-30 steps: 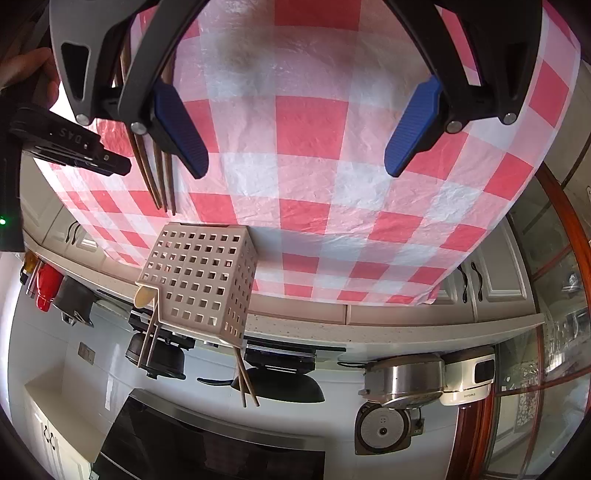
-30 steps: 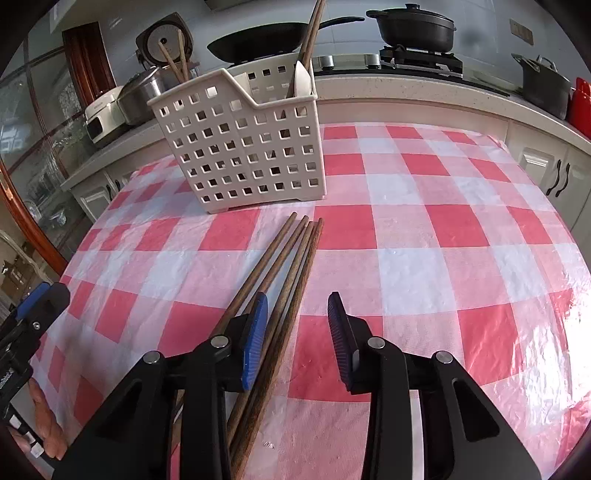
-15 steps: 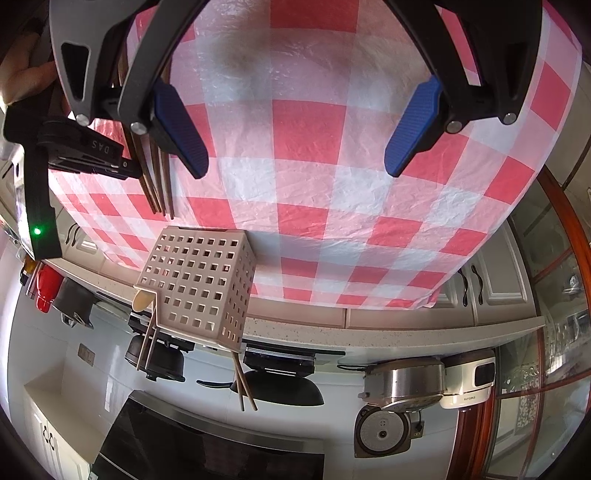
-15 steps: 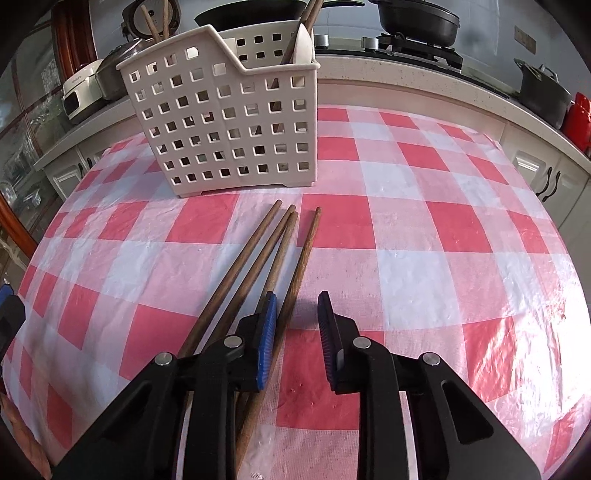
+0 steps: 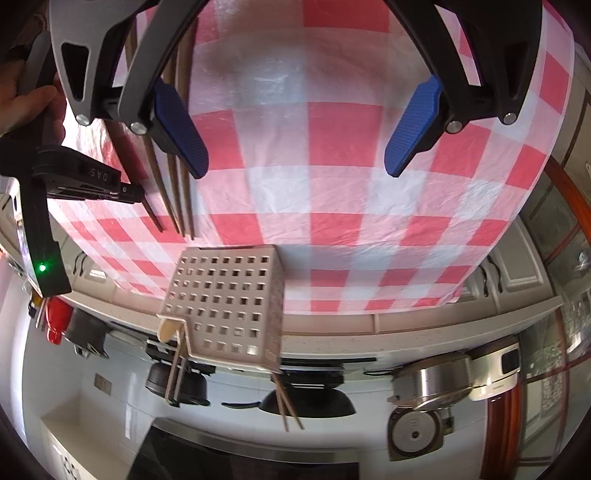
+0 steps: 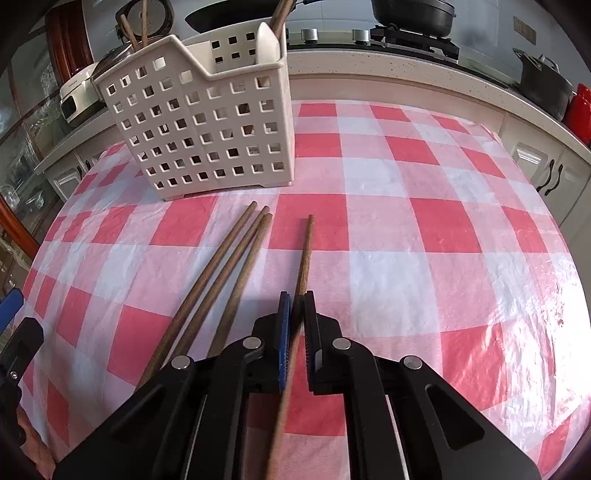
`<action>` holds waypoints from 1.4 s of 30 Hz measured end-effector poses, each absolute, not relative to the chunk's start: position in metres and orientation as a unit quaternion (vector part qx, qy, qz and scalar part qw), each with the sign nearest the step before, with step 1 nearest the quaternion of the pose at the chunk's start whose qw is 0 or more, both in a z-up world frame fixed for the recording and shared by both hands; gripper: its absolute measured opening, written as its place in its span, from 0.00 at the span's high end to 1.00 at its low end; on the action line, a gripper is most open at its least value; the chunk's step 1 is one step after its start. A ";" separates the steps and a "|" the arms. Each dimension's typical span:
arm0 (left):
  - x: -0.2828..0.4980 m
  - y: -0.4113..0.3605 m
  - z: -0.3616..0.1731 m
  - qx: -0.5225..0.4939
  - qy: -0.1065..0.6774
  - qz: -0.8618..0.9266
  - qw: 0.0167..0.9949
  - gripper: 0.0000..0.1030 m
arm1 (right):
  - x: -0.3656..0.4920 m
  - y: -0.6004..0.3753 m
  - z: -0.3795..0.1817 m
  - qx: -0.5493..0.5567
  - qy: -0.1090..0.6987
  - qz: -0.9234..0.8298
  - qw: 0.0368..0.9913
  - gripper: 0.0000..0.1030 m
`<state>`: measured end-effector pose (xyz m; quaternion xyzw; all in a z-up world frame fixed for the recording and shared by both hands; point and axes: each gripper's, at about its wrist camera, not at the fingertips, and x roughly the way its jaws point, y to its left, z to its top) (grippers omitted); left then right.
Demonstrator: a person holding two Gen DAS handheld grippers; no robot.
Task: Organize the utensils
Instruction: 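Grasp one chopstick with the right tool while the left tool grasps another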
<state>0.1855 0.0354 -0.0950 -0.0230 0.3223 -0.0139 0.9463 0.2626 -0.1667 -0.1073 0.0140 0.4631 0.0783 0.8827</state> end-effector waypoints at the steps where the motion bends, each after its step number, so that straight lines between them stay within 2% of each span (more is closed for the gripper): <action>1: 0.187 0.031 -0.095 -0.017 0.325 -0.018 0.945 0.10 | 0.261 -0.172 -0.107 0.019 0.463 0.078 0.883 0.94; 9: 0.215 -0.010 -0.095 0.012 0.352 -0.071 0.933 0.12 | 0.250 -0.203 -0.108 0.026 0.461 0.076 0.884 0.94; 18: 0.253 -0.045 -0.102 0.037 0.381 -0.103 0.918 0.38 | 0.244 -0.215 -0.110 0.033 0.455 0.087 0.885 0.94; 20: 0.262 -0.050 -0.104 0.041 0.388 -0.104 0.915 0.47 | 0.243 -0.216 -0.110 0.034 0.454 0.090 0.886 0.94; 24: 0.279 -0.057 -0.109 0.049 0.402 -0.107 0.908 0.53 | 0.243 -0.218 -0.110 0.038 0.453 0.095 0.886 0.94; 31: 0.296 -0.069 -0.125 0.077 0.429 -0.104 0.894 0.71 | 0.243 -0.219 -0.110 0.042 0.452 0.100 0.885 0.94; 39: 0.298 -0.073 -0.137 0.094 0.435 -0.111 0.889 0.75 | 0.243 -0.219 -0.110 0.040 0.449 0.099 0.887 0.94; 41: 0.297 -0.074 -0.136 0.086 0.437 -0.121 0.887 0.93 | 0.242 -0.218 -0.110 0.038 0.449 0.099 0.887 0.94; 42: 0.296 -0.075 -0.136 0.089 0.436 -0.118 0.888 0.94 | 0.242 -0.218 -0.110 0.037 0.448 0.099 0.888 0.94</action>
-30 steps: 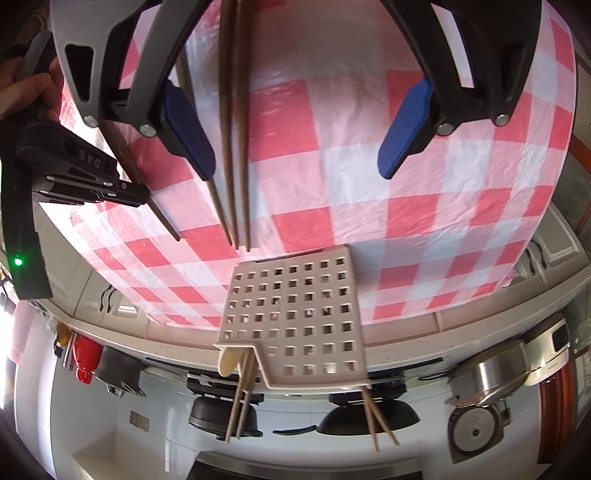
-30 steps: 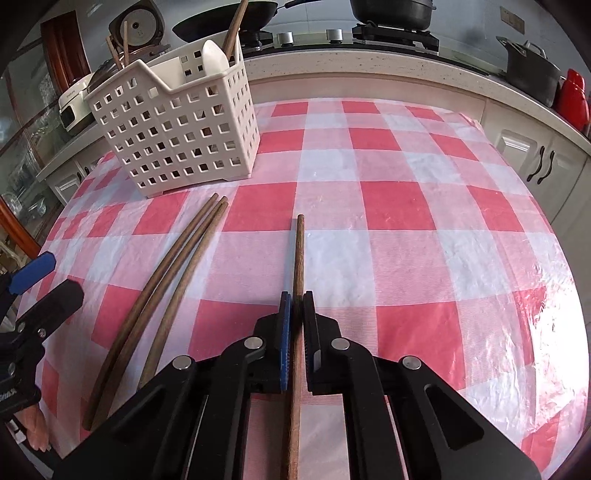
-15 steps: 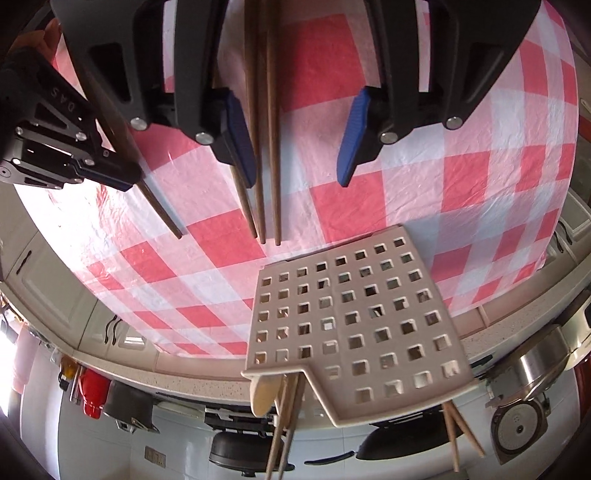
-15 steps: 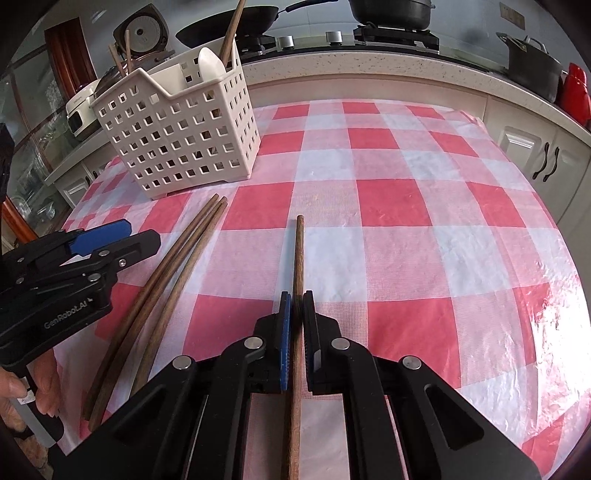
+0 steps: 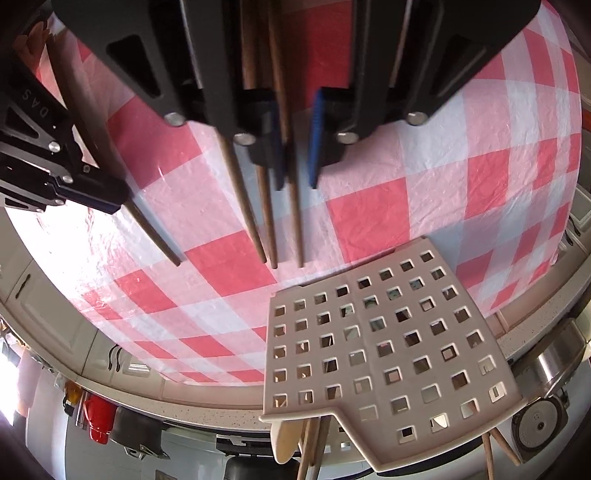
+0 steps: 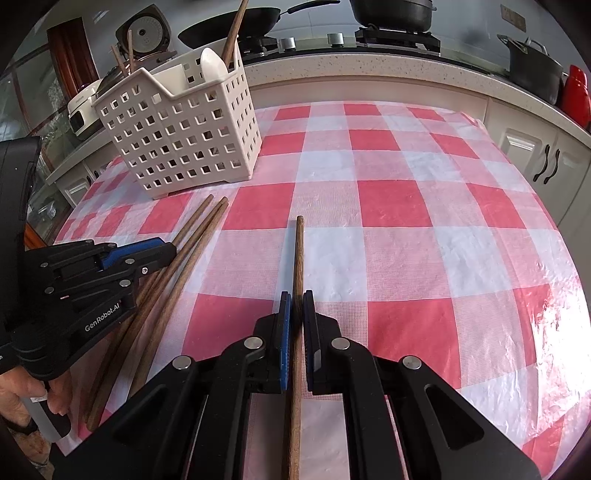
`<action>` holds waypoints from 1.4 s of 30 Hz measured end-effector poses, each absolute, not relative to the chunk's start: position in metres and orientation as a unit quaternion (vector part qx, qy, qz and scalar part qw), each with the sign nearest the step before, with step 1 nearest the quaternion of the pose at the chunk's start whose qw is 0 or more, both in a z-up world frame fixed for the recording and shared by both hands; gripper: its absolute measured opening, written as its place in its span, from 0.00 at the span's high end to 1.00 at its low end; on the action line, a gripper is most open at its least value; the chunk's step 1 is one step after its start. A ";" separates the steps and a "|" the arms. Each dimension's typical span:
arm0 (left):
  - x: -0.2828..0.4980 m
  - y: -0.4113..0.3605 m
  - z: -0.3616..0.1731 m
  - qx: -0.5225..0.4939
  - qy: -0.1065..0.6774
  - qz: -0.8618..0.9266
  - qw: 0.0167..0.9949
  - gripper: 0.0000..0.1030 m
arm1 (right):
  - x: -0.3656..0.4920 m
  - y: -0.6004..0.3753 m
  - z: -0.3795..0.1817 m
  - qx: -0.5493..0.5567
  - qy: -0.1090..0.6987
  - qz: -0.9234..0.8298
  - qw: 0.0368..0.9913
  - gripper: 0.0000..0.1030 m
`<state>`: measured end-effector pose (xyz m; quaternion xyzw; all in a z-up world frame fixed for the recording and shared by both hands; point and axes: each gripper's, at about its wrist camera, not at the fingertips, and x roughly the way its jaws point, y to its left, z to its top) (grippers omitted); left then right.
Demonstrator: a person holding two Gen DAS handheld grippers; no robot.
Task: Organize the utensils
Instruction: 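Grasp one chopstick with the right tool while the left tool grasps another, then lift both chopsticks upright and carry them toward the caddy with both tools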
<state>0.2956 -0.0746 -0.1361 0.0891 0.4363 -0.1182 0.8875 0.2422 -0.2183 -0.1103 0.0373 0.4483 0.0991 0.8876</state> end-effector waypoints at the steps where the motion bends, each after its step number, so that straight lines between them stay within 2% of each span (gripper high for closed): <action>1: 0.294 -0.076 -0.136 0.093 0.435 -0.118 0.888 0.94 | 0.242 -0.218 -0.110 0.037 0.448 0.099 0.888 0.94; 9: 0.282 -0.057 -0.133 0.052 0.428 -0.121 0.894 0.94 | 0.242 -0.218 -0.110 0.042 0.448 0.097 0.888 0.94; 20: 0.238 -0.018 -0.096 0.006 0.370 -0.102 0.923 0.94 | 0.227 -0.209 -0.076 0.048 0.389 0.107 0.914 0.94; 42: 0.181 0.017 -0.041 -0.016 0.276 -0.084 0.957 0.94 | 0.188 -0.186 -0.014 0.033 0.293 0.134 0.946 0.94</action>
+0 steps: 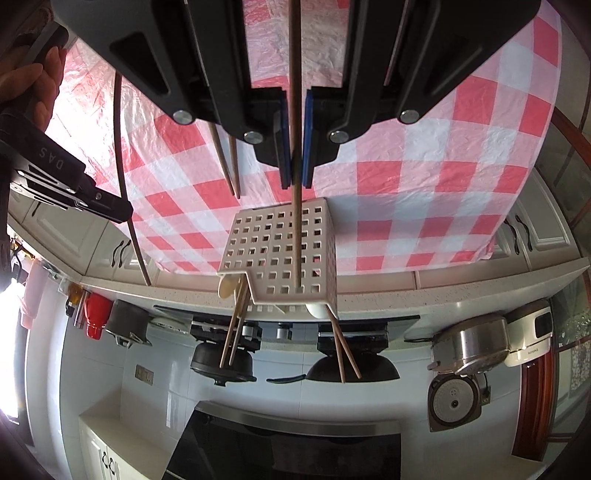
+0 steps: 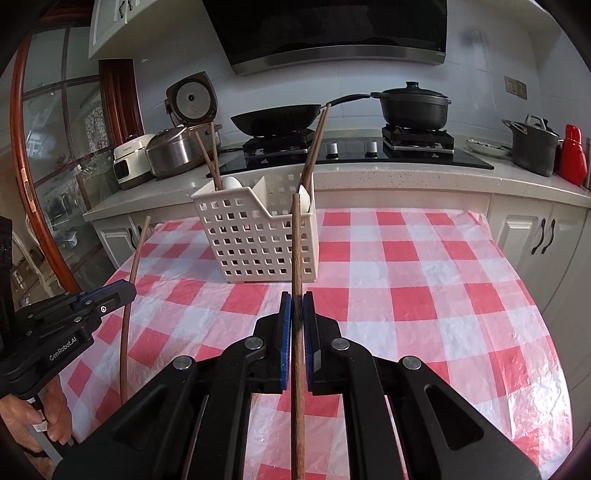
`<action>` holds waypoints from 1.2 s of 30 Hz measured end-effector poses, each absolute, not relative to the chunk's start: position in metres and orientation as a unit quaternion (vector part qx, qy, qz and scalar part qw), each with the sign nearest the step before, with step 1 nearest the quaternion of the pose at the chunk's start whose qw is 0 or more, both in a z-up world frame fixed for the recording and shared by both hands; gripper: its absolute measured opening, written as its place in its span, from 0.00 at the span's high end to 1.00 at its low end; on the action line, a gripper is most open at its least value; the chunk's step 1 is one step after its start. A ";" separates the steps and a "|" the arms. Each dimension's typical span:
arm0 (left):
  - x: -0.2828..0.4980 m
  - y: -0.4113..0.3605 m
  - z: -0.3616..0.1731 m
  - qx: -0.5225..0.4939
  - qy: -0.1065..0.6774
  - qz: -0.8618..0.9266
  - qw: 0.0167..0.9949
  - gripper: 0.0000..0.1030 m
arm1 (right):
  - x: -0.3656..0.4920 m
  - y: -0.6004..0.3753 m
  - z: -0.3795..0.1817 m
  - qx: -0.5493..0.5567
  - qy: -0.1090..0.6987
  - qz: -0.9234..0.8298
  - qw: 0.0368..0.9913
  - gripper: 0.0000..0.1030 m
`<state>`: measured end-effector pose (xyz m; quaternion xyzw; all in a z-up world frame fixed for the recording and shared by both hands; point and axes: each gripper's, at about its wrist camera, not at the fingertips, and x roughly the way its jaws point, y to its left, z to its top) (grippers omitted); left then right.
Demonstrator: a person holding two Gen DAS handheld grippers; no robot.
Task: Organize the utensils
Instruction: 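Lift both chopsticks upright and carry them toward the caddy with both tools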
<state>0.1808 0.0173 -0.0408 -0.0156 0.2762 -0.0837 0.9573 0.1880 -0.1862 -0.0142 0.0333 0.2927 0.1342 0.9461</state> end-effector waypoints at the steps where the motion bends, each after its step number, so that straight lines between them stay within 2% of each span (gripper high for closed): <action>1: 0.179 0.019 -0.039 -0.016 0.273 -0.084 0.958 0.94 | 0.186 -0.185 -0.011 0.032 0.289 0.135 0.947 0.94; 17: 0.151 0.025 -0.004 -0.009 0.222 -0.076 0.972 0.94 | 0.166 -0.171 0.026 0.018 0.239 0.148 0.960 0.94; 36: 0.159 0.008 0.047 0.029 0.159 -0.066 0.985 0.94 | 0.195 -0.166 0.070 -0.008 0.198 0.145 0.970 0.94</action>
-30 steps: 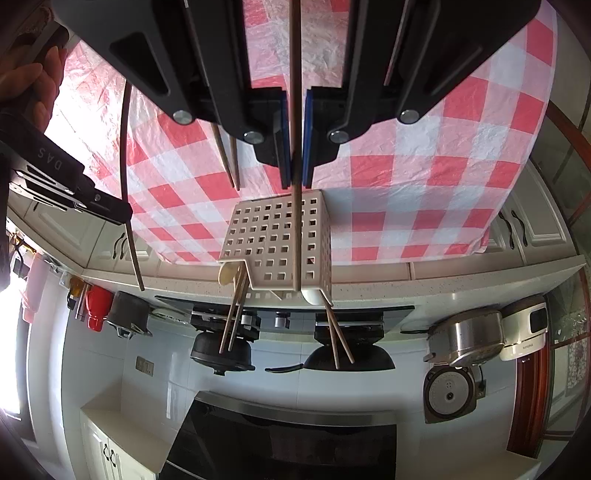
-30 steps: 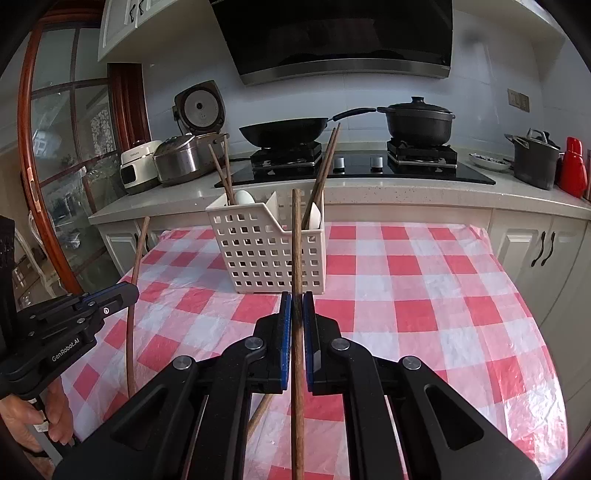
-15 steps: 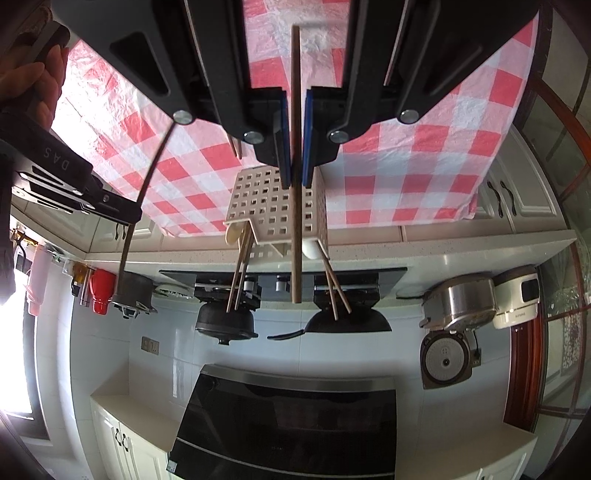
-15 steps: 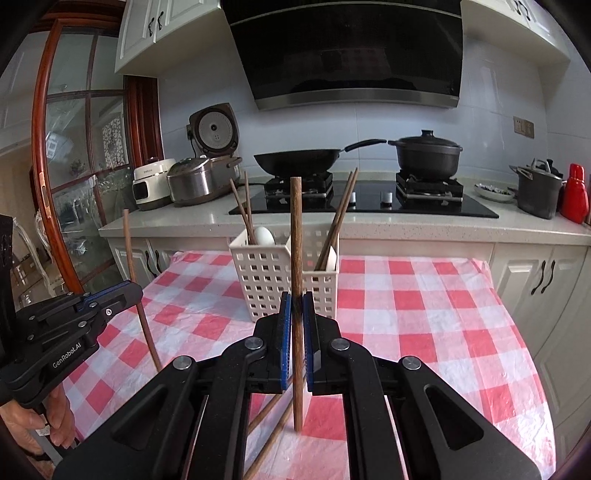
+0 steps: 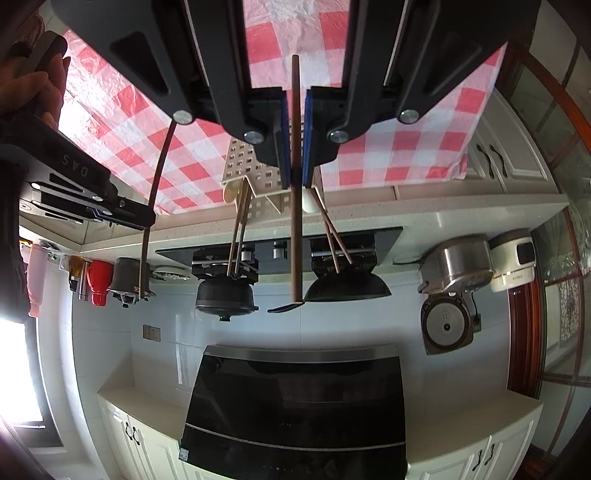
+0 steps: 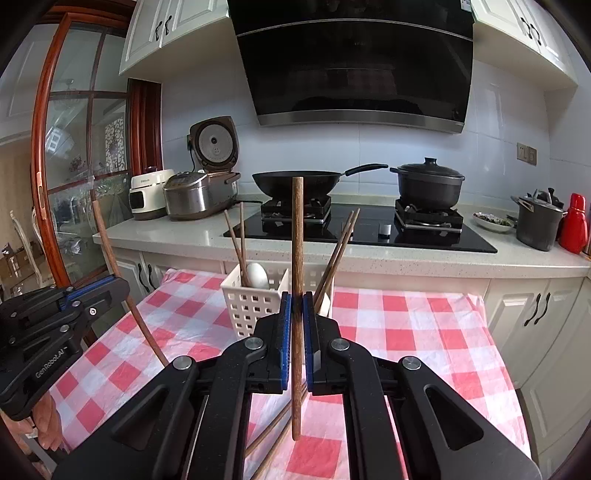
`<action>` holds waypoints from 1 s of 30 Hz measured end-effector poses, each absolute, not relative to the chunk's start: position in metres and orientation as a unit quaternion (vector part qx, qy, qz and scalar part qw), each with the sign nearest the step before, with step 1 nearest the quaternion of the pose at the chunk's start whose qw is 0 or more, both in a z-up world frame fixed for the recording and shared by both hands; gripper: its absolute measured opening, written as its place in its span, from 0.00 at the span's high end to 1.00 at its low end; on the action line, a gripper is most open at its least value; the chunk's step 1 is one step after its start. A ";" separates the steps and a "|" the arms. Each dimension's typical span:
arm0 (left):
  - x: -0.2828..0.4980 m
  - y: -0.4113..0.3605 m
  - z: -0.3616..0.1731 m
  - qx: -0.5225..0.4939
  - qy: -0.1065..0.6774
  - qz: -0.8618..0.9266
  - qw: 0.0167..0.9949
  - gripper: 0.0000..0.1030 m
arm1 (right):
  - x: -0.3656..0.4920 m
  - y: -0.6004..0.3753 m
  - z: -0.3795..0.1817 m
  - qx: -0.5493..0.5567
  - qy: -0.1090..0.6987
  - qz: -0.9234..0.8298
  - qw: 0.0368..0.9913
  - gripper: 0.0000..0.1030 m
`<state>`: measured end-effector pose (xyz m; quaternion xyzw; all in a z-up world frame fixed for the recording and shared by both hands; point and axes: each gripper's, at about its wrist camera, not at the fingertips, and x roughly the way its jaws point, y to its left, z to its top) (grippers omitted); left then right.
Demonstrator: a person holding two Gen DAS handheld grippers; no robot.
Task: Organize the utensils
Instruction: 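Lift both chopsticks upright and carry them toward the caddy with both tools, then lower both chopsticks into the caddy and open both tools to release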
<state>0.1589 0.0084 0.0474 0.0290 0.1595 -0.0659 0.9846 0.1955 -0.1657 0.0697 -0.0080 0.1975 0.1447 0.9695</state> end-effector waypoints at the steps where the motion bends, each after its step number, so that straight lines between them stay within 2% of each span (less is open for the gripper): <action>1: 0.159 0.008 0.051 0.032 0.156 -0.066 0.985 0.94 | 0.198 -0.167 0.072 -0.008 0.196 0.144 0.970 0.94; 14: 0.183 0.006 0.076 0.040 0.148 -0.075 0.985 0.94 | 0.227 -0.164 0.095 -0.017 0.181 0.138 0.974 0.94; 30: 0.278 0.011 0.149 0.012 0.130 -0.073 0.989 0.94 | 0.299 -0.159 0.139 0.007 0.149 0.148 0.978 0.94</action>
